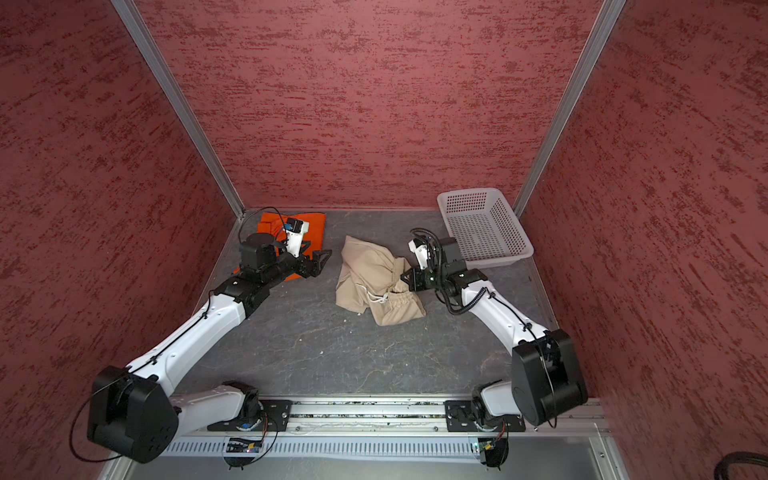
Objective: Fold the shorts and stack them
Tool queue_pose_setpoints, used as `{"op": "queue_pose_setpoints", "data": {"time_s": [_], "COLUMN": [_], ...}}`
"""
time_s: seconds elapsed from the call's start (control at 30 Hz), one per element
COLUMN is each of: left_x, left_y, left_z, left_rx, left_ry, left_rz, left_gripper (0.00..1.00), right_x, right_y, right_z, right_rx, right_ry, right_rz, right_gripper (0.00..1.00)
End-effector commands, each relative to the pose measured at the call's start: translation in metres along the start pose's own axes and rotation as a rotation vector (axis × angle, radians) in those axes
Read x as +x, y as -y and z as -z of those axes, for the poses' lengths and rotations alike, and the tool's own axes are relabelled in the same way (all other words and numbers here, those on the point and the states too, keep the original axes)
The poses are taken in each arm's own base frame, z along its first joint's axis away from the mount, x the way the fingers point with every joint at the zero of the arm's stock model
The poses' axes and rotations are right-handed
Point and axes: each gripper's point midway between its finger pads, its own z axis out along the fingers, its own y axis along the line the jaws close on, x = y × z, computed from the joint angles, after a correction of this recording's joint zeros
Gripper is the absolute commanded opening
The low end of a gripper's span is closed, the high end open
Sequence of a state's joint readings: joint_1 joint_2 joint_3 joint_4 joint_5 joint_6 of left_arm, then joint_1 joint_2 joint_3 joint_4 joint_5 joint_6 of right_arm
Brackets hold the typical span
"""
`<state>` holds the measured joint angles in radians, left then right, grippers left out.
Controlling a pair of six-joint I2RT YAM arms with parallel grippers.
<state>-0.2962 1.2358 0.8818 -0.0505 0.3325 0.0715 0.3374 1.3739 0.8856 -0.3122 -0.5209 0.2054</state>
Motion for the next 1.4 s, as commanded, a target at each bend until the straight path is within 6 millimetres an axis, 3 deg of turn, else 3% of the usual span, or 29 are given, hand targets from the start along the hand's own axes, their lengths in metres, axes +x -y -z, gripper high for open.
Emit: {"op": "queue_pose_setpoints", "data": {"time_s": [0.0, 0.07, 0.2, 0.23, 0.43, 0.53, 0.67, 0.97, 1.2, 1.37], "left_x": [0.018, 0.031, 0.047, 0.049, 0.070, 0.080, 0.087, 0.086, 0.089, 0.088], "left_y": [0.032, 0.042, 0.054, 0.058, 0.073, 0.075, 0.075, 0.075, 0.074, 0.074], "left_z": [-0.015, -0.027, -0.048, -0.052, -0.070, -0.078, -0.086, -0.087, -0.089, -0.088], "left_rx": [0.177, 0.244, 0.323, 0.336, 0.341, 0.323, 0.310, 0.305, 0.304, 0.298], "left_ry": [-0.049, -0.100, -0.226, -0.243, -0.309, -0.341, -0.341, -0.332, -0.336, -0.331], "left_rz": [-0.134, -0.164, -0.139, -0.138, -0.090, -0.059, -0.019, 0.004, 0.016, 0.018], "left_gripper": [0.83, 0.83, 0.82, 0.82, 0.82, 0.82, 0.82, 0.82, 0.82, 0.82], "right_x": [-0.001, 0.013, 0.027, 0.027, 0.042, 0.059, 0.071, 0.060, 0.080, 0.083], "right_y": [0.006, 0.010, 0.013, 0.015, 0.053, 0.061, 0.041, 0.027, 0.028, 0.031], "right_z": [0.012, 0.012, 0.021, 0.025, 0.063, 0.062, 0.046, 0.050, 0.039, 0.022], "right_rx": [0.061, 0.073, 0.109, 0.132, 0.341, 0.382, 0.231, 0.187, 0.284, 0.329], "right_ry": [0.067, 0.035, -0.017, -0.019, -0.057, -0.127, -0.187, -0.176, -0.322, -0.372], "right_rz": [0.014, -0.022, -0.140, -0.165, -0.406, -0.443, -0.418, -0.326, -0.194, -0.162], "right_gripper": [0.00, 0.02, 0.51, 0.57, 0.72, 0.75, 0.81, 0.83, 0.84, 0.83]}}
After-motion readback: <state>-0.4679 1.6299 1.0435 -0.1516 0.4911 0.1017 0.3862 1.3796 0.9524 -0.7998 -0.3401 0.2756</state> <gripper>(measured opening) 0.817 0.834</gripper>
